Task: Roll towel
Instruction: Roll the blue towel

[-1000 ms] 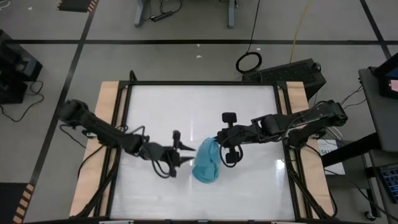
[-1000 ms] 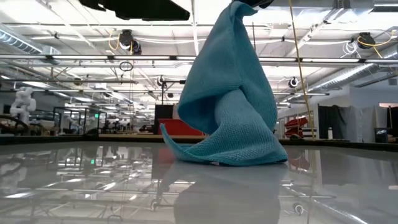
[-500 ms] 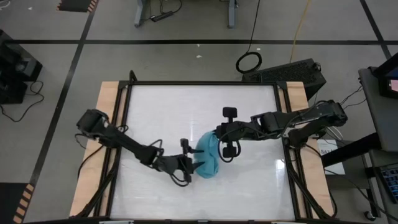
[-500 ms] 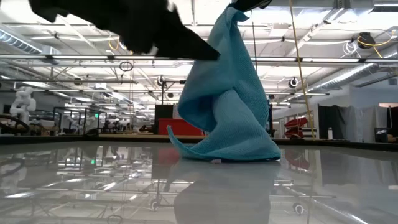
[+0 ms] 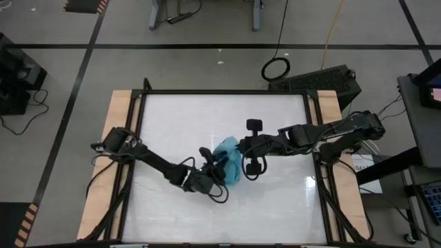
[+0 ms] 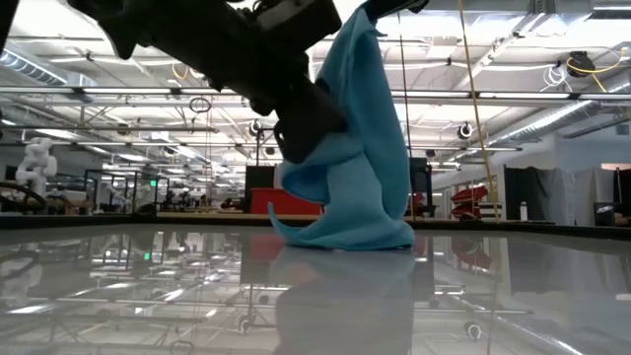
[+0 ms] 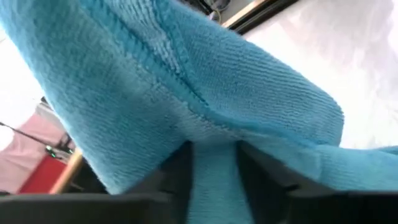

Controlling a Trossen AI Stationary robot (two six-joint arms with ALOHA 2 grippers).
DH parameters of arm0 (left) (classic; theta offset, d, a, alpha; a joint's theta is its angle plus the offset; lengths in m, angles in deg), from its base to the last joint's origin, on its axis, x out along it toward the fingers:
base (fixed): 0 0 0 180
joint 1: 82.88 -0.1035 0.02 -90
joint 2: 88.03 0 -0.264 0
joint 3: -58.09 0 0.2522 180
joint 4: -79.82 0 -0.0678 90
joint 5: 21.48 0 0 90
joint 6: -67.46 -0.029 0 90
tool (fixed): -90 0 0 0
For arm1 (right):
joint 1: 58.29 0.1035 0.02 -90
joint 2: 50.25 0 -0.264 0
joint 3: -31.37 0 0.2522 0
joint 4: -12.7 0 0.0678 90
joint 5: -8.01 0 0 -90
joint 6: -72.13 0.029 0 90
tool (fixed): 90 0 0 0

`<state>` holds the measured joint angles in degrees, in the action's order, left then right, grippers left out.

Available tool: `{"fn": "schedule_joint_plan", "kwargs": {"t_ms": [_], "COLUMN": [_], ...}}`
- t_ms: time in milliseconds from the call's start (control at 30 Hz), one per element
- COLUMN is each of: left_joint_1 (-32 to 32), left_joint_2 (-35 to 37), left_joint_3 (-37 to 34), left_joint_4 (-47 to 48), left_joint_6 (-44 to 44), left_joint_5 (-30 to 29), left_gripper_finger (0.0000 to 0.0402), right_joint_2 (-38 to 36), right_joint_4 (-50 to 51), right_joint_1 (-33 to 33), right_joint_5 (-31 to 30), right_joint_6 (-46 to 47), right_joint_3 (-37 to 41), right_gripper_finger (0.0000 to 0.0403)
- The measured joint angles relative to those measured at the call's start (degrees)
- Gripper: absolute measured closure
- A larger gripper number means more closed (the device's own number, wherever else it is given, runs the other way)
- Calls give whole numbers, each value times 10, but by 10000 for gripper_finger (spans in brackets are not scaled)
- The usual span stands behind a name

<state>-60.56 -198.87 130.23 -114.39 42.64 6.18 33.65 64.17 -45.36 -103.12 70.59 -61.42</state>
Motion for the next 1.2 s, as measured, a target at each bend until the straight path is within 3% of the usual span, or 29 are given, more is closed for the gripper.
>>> {"fn": "schedule_joint_plan", "kwargs": {"t_ms": [100,333,467,600,767,933,1200], "left_joint_1": [5,14,24,39,44,29,-8], "left_joint_2": [0,10,33,60,70,70,70], "left_joint_3": [0,0,0,0,0,0,0], "left_joint_4": [-4,-9,-8,2,2,48,49], "left_joint_6": [-51,-108,-47,51,139,190,195], "left_joint_5": [-10,-38,-35,31,114,80,57], "left_gripper_finger": [383,397,396,363,280,216,220], "right_joint_2": [0,0,0,0,0,0,0], "right_joint_4": [4,15,25,25,23,8,-1], "right_joint_1": [3,5,7,7,7,7,14], "right_joint_5": [0,0,0,0,0,0,1], "right_joint_6": [0,3,9,13,12,12,18], "right_joint_3": [0,0,0,0,0,0,0], "right_gripper_finger": [402,402,402,402,403,403,403]}}
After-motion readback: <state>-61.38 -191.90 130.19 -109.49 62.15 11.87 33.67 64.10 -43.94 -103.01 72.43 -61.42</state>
